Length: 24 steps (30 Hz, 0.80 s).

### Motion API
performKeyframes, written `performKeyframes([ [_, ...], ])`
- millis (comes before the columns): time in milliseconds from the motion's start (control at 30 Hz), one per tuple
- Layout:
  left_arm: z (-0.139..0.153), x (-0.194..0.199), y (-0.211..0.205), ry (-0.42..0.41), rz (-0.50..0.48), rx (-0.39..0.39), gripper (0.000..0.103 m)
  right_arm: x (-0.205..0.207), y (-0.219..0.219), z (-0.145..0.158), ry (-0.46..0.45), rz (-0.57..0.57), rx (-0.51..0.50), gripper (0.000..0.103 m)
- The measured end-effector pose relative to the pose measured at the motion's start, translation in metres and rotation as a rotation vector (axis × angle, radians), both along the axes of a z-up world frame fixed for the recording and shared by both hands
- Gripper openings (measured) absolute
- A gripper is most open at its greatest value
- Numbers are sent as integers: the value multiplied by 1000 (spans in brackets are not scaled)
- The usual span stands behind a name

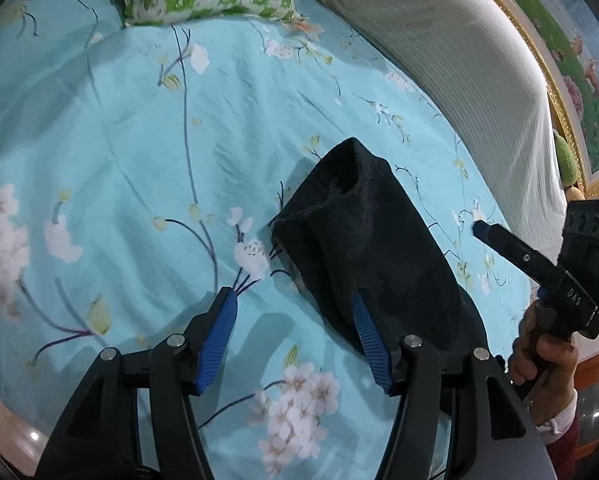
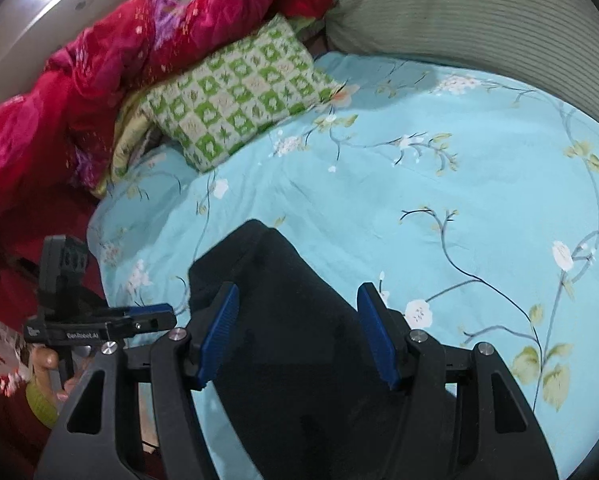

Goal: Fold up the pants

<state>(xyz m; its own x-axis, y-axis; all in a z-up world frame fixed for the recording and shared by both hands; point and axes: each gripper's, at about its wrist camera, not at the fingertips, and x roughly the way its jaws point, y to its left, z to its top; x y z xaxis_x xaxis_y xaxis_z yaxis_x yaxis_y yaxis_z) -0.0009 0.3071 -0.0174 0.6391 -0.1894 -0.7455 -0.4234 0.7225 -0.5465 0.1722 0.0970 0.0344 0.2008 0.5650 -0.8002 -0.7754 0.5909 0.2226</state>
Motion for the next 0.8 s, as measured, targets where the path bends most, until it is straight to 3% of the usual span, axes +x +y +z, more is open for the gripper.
performKeyframes([
  [200, -8, 24, -7, 6, -20, -11, 61, 13, 39, -27, 41, 123, -87, 63],
  [367, -12, 41, -14, 12, -19, 29, 58, 34, 73, -56, 107, 198, -142, 63],
  [433, -13, 46, -16, 8, -19, 49, 52, 39, 84, -66, 130, 224, -163, 62],
  [467, -14, 49, -17, 10, -18, 61, 44, 41, 90, -70, 137, 234, -172, 61],
  [533, -18, 54, -14, 10, -15, 67, 38, 43, 100, -78, 164, 263, -186, 41],
  [633, -15, 55, -18, -4, -31, 80, 29, 42, 103, -82, 159, 265, -199, 29],
  [800, 1, 53, -31, -27, -44, 119, 21, 39, 85, -65, 177, 240, -103, 21],
])
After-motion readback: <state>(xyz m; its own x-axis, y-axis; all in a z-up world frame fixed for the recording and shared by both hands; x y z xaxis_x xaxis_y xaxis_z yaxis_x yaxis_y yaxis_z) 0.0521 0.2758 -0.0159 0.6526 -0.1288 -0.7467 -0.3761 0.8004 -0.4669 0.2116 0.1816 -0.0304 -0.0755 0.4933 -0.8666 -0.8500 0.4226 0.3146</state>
